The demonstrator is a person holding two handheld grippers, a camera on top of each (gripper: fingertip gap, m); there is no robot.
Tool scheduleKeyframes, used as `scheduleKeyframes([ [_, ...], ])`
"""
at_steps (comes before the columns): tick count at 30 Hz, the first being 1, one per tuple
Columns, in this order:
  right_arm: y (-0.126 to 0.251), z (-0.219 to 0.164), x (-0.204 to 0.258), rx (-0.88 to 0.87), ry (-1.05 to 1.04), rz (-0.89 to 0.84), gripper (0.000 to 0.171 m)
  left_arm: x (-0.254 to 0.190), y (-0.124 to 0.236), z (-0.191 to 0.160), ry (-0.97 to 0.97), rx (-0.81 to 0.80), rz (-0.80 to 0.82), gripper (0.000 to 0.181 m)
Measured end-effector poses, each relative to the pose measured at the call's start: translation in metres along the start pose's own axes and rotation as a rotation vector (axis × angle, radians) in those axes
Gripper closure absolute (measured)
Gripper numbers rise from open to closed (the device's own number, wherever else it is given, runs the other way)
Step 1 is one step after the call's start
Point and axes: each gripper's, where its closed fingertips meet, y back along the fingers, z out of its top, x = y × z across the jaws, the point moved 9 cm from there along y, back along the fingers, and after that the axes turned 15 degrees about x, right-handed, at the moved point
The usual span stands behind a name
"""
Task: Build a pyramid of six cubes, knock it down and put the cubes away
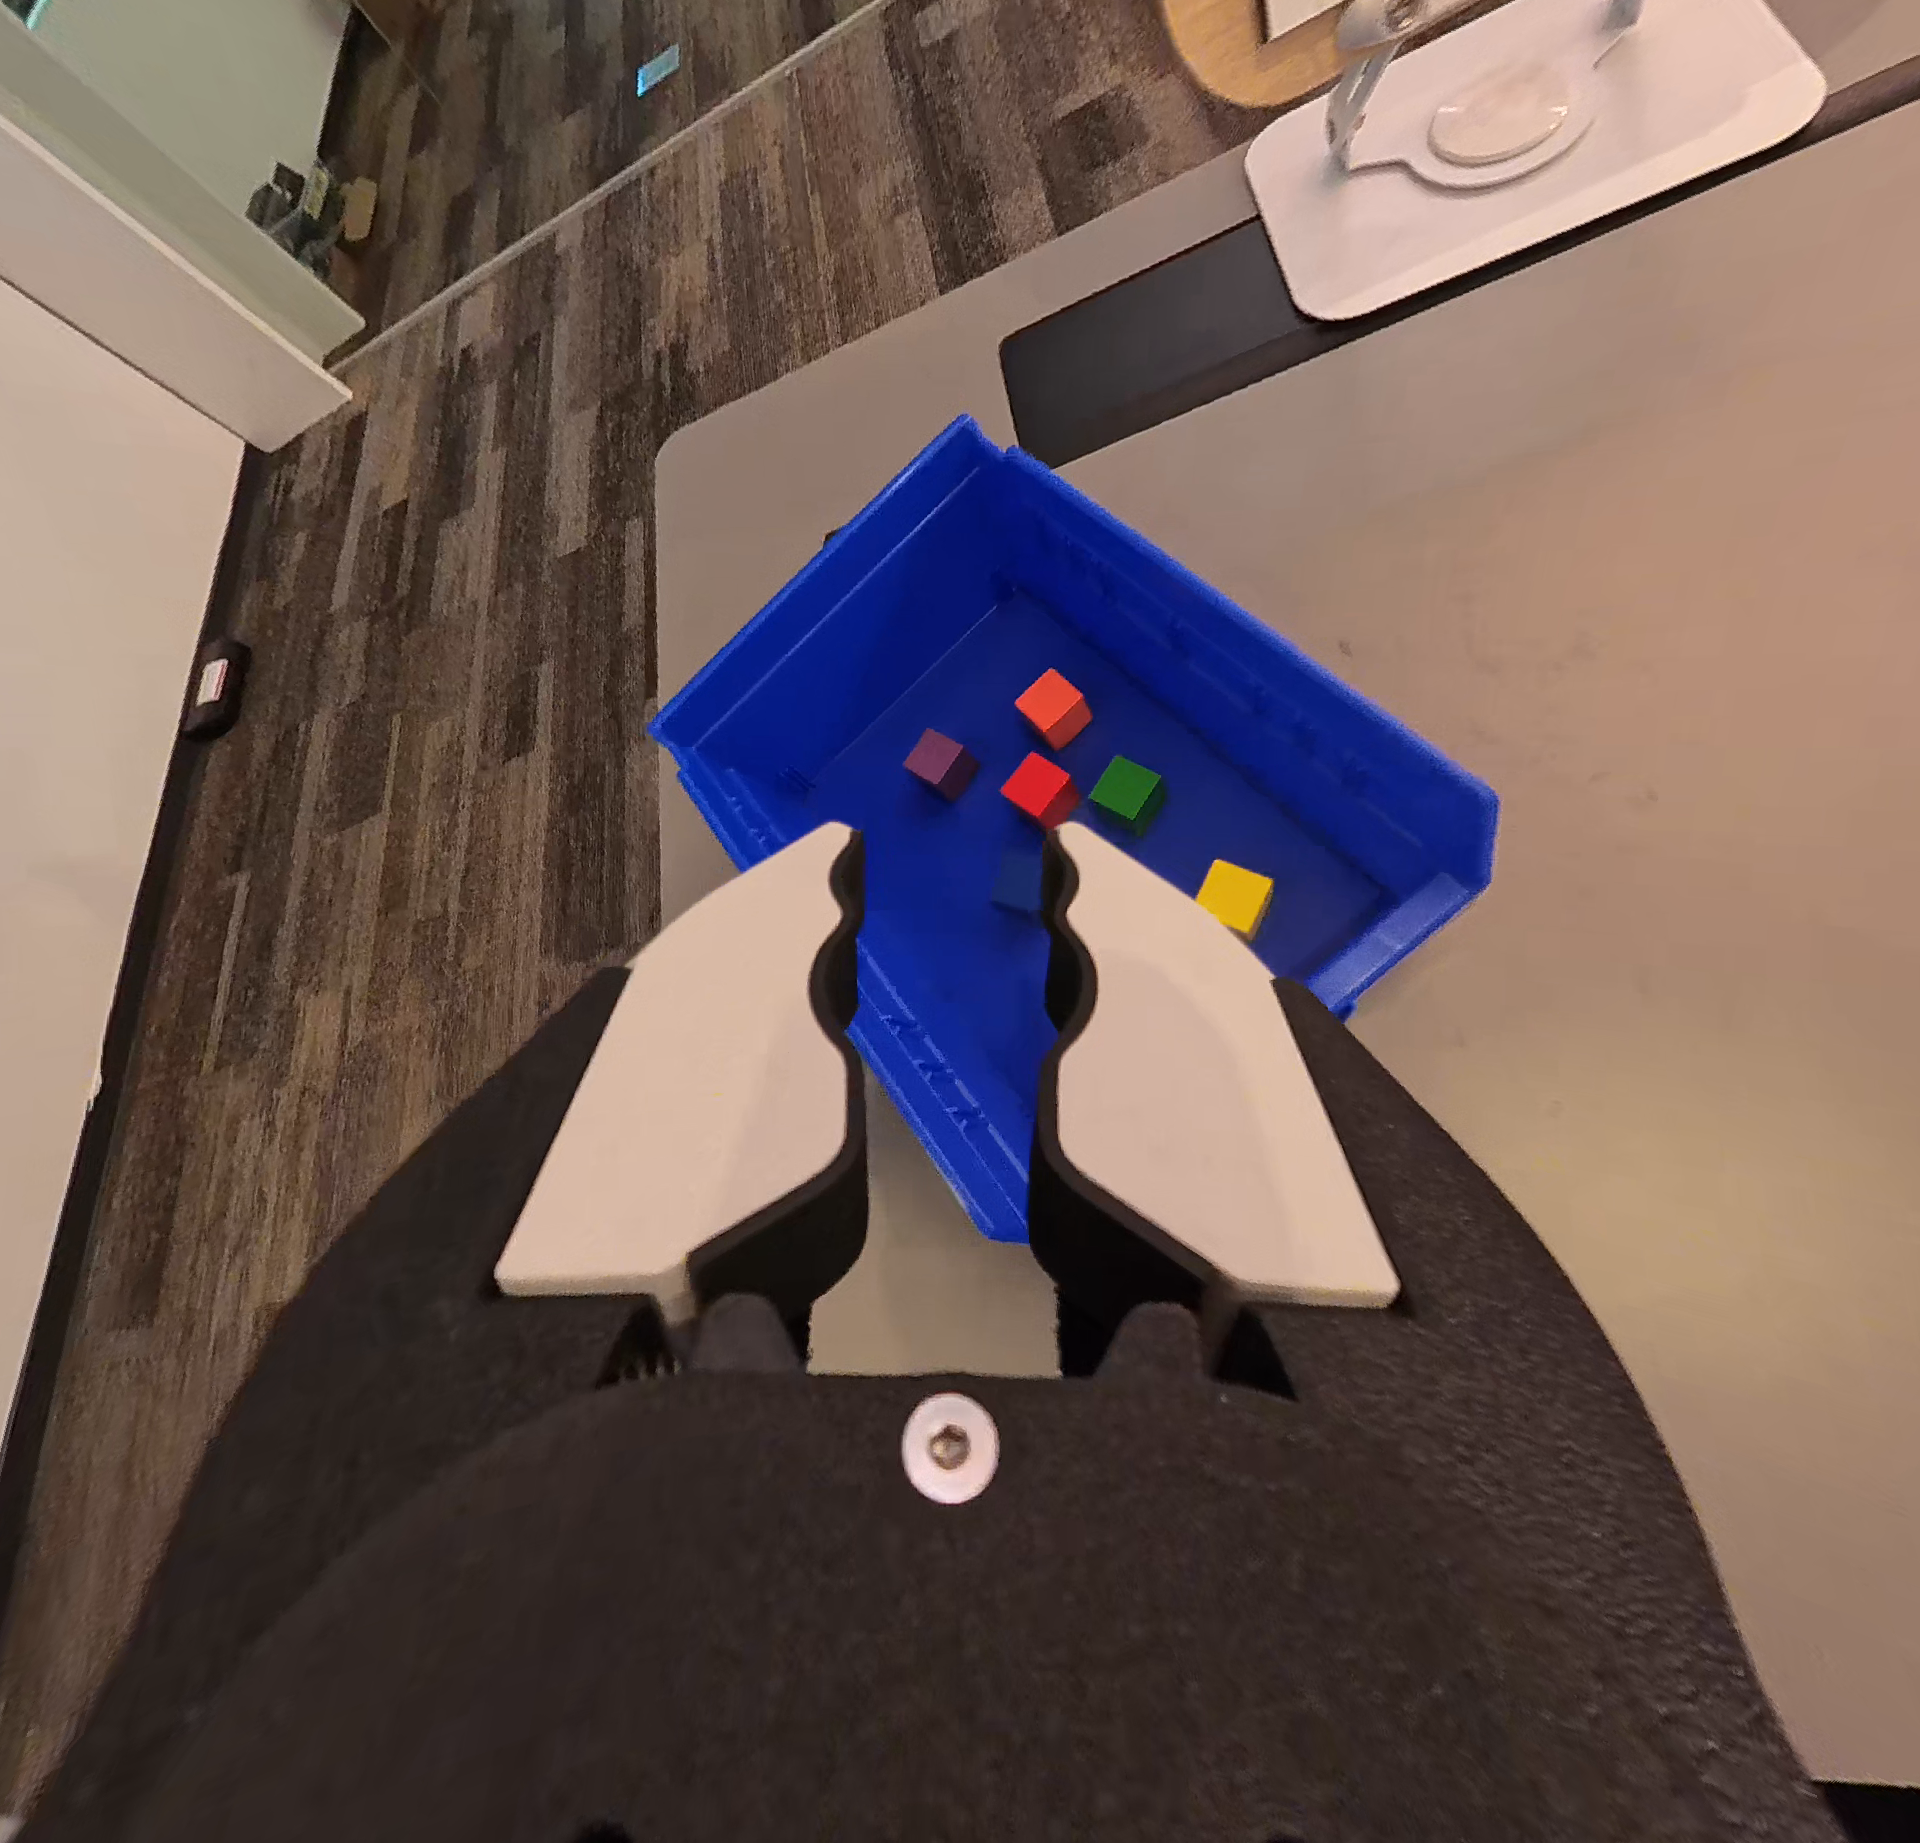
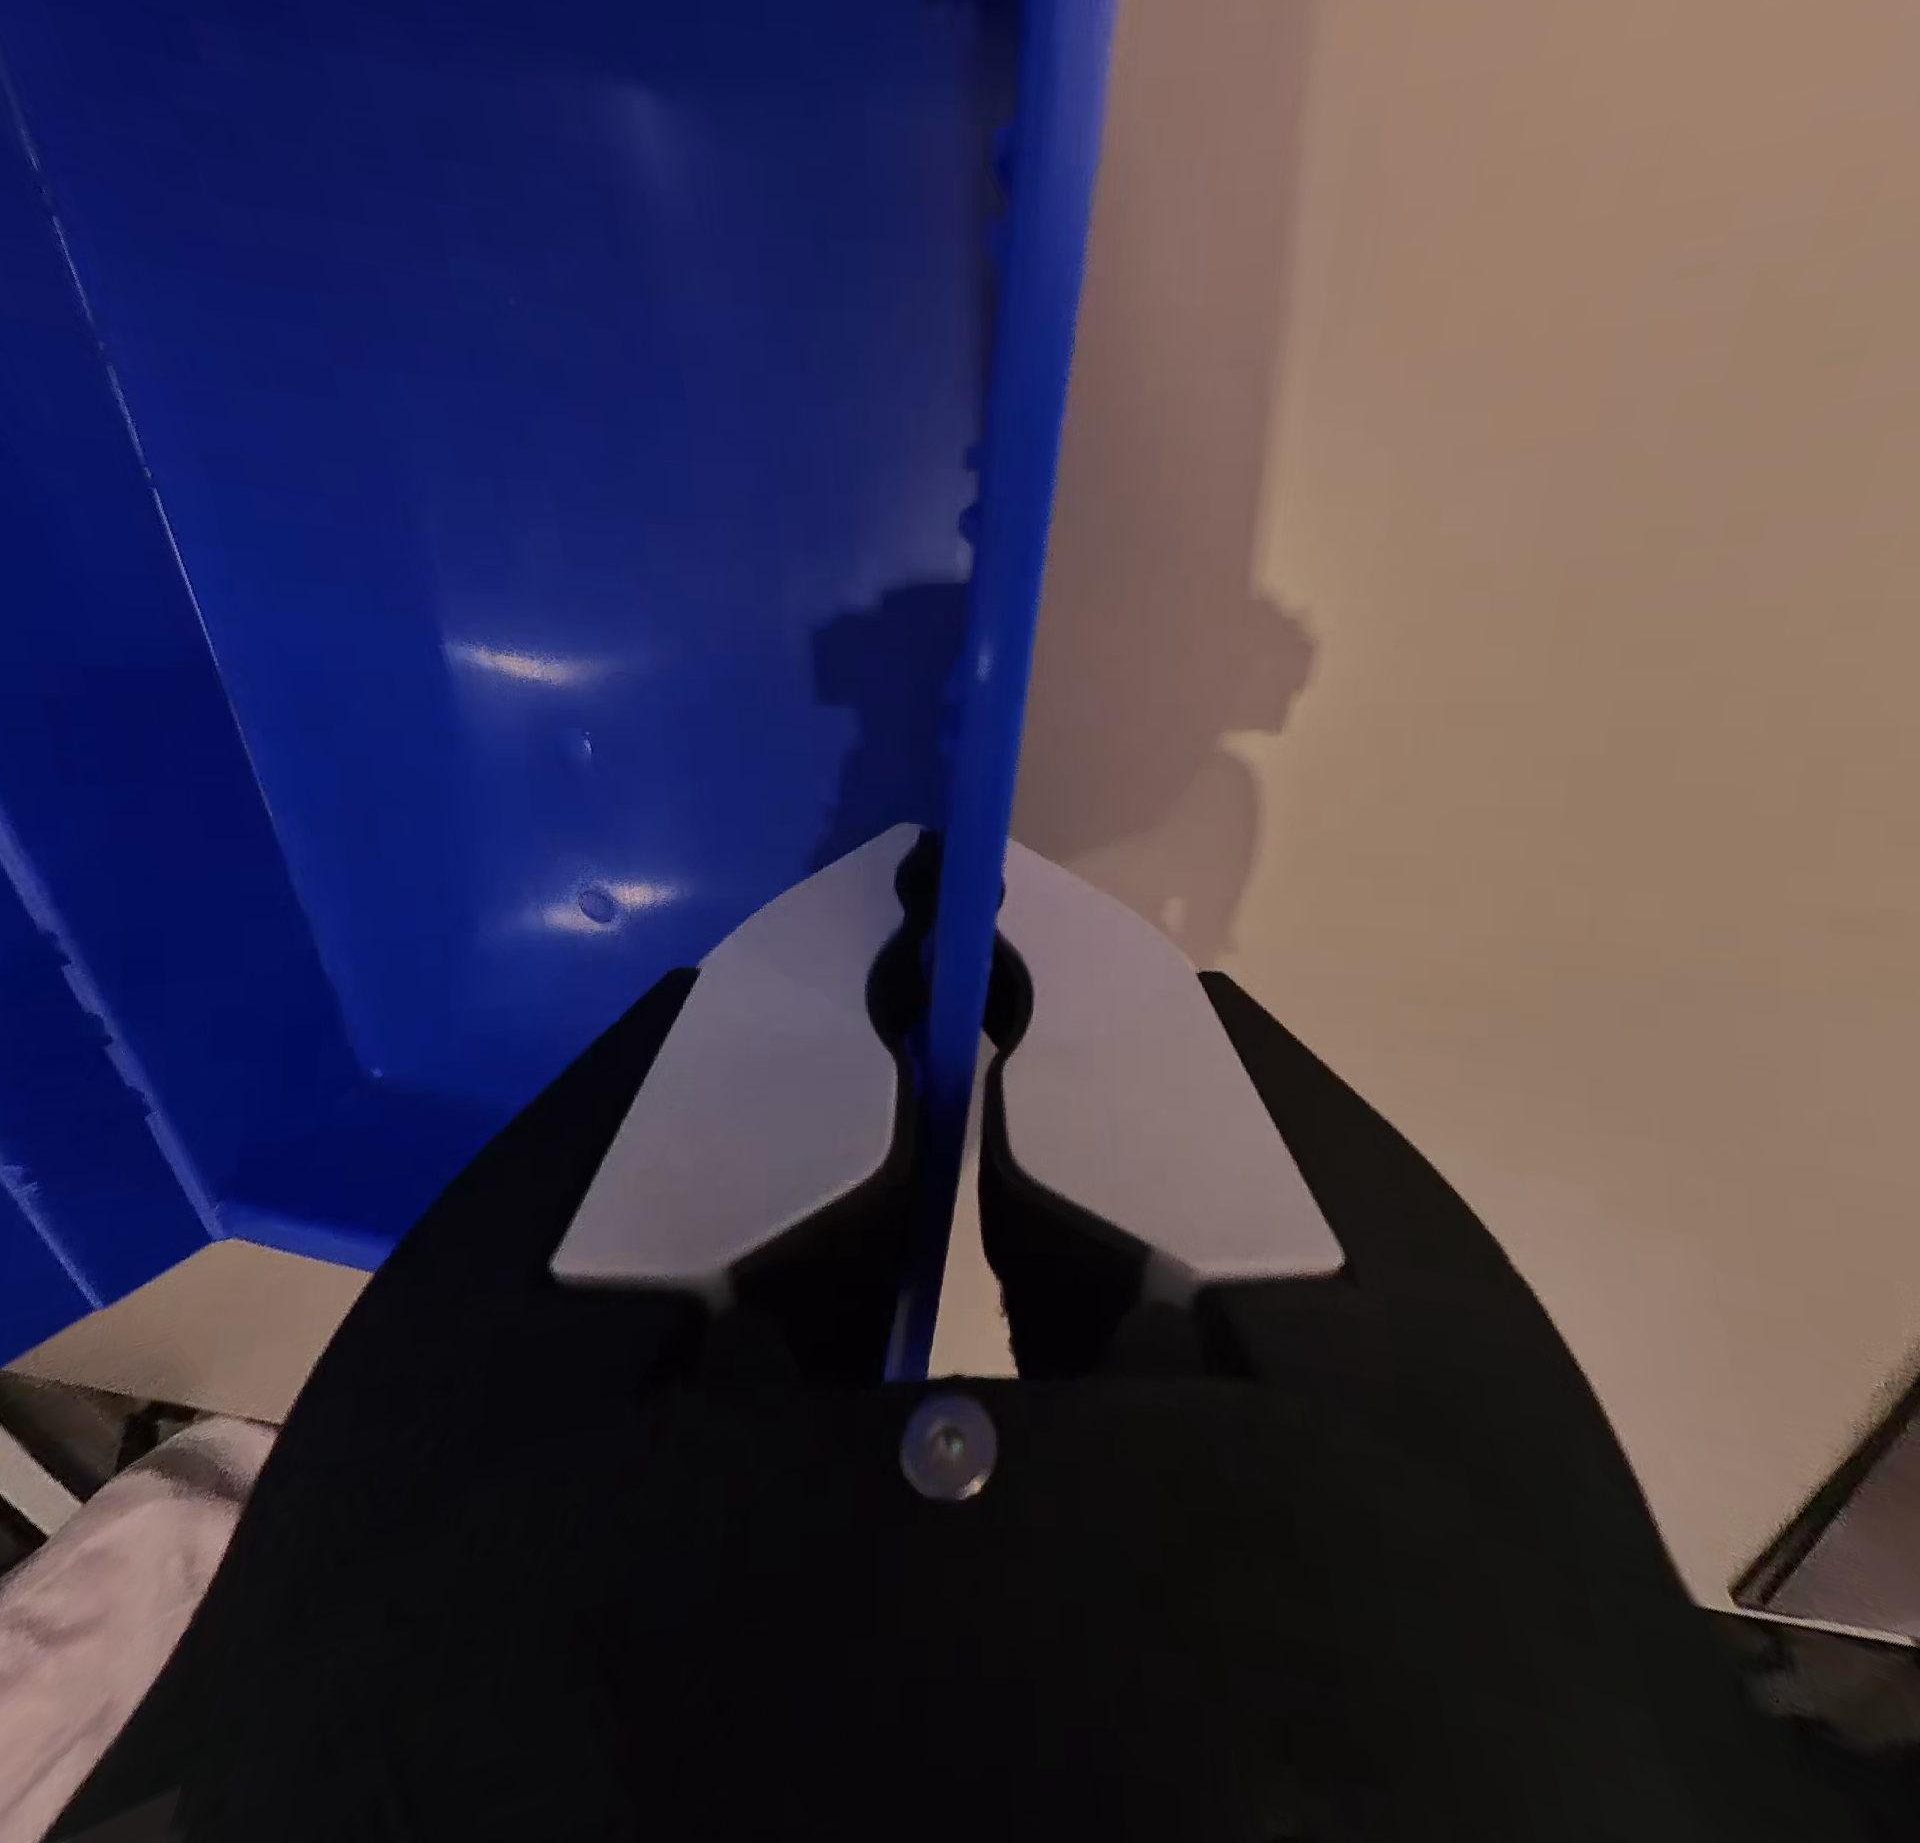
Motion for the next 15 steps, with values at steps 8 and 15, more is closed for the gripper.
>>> scheduleKeyframes([
  [8, 0.002, -0.006, -0.019, -0.026, 0.099, -0.052, 0.162, 0.038, -0.042, -0.021, 0.140, 0.199, -0.025, 0.146],
  [15, 0.001, -0.011, -0.020, -0.023, 0.177, -0.075, 0.162, 0.072, -0.100, -0.043, 0.271, 0.351, -0.145, 0.157],
])
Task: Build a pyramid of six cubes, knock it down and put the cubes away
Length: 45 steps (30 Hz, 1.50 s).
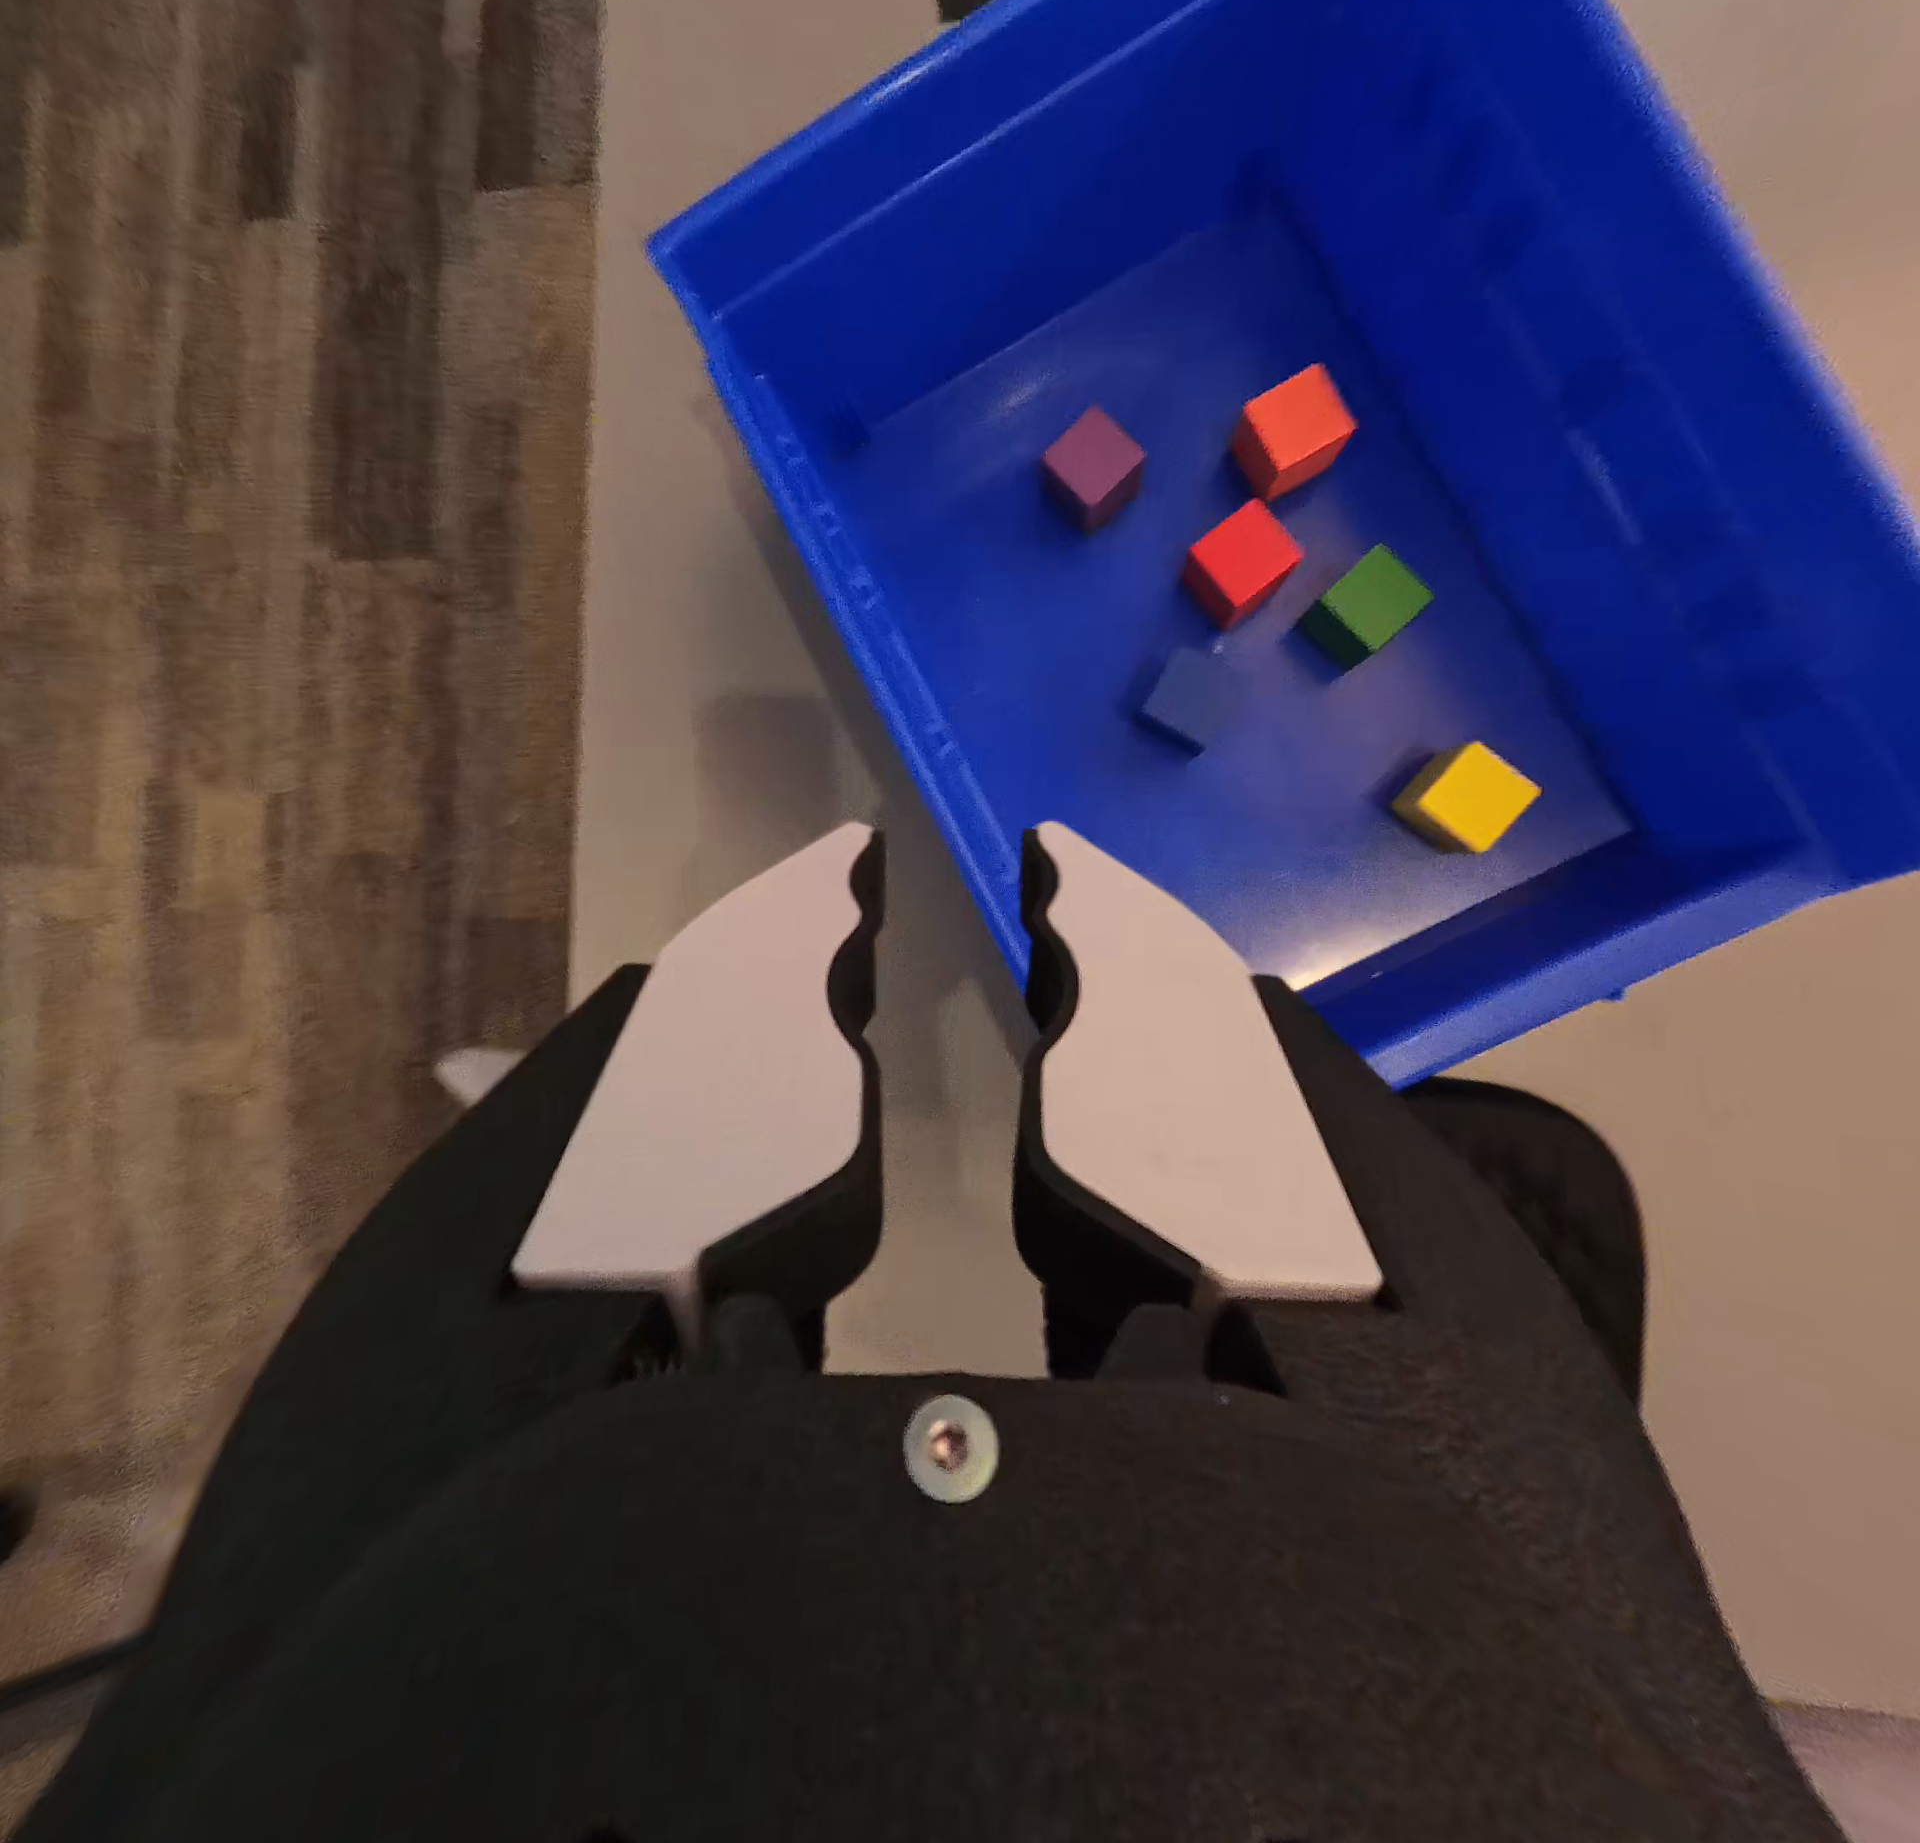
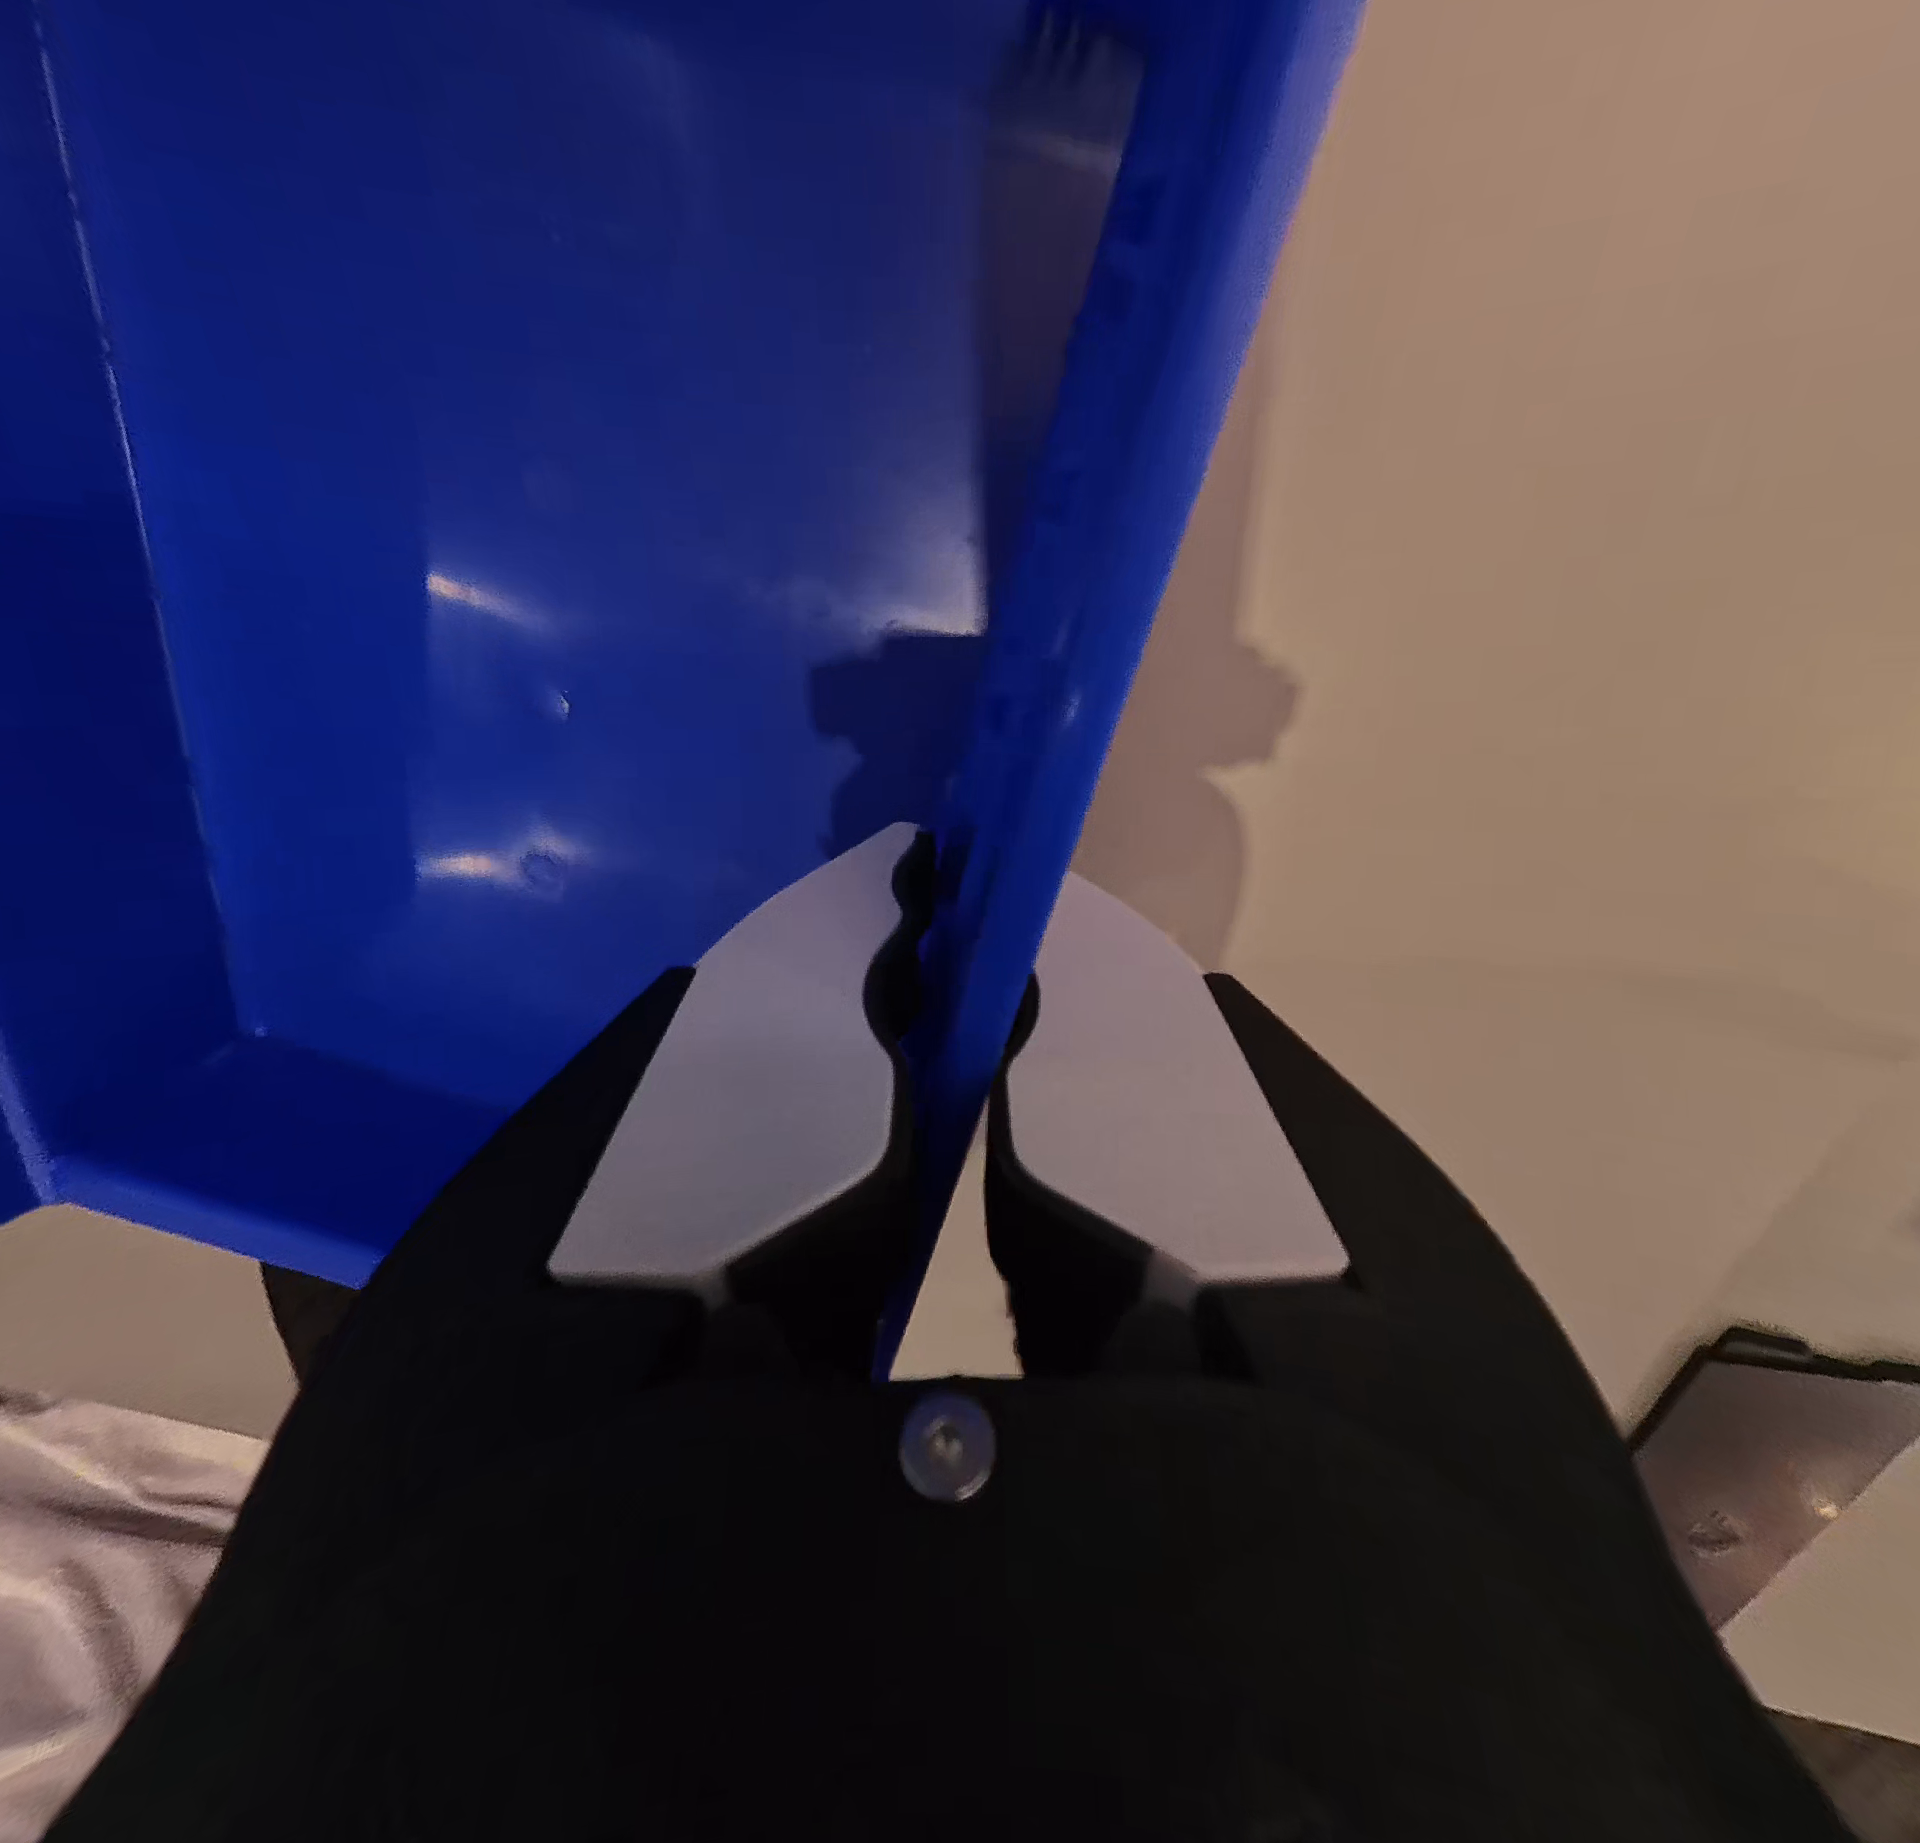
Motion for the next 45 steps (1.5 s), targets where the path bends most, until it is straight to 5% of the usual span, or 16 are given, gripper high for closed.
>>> scheduleKeyframes([
  [6, -0.002, -0.001, 0.005, -0.078, 0.043, -0.082, 0.149, 0.017, -0.051, 0.016, 0.114, 0.081, -0.249, 0.156],
  [15, 0.041, -0.004, 0.025, -0.502, -0.030, -0.207, 0.119, 0.027, -0.053, 0.017, 0.192, 0.096, -0.136, 0.121],
  [22, 0.065, -0.020, 0.052, -0.702, -0.029, -0.048, 0.112, 0.019, -0.086, 0.008, 0.161, 0.356, -0.097, 0.123],
  [24, 0.069, -0.022, 0.057, -0.756, -0.020, -0.003, 0.113, 0.014, -0.093, 0.011, 0.133, 0.389, -0.121, 0.137],
  [26, 0.072, -0.022, 0.063, -0.773, 0.017, 0.031, 0.113, 0.004, -0.099, 0.014, 0.072, 0.415, -0.169, 0.164],
  [39, 0.053, -0.012, 0.058, -0.712, 0.047, 0.027, 0.116, -0.020, -0.110, 0.052, -0.263, 0.312, -0.082, 0.165],
  [45, 0.046, -0.014, 0.039, -0.634, -0.052, -0.165, 0.117, -0.031, -0.110, 0.055, -0.316, 0.306, -0.047, 0.163],
])
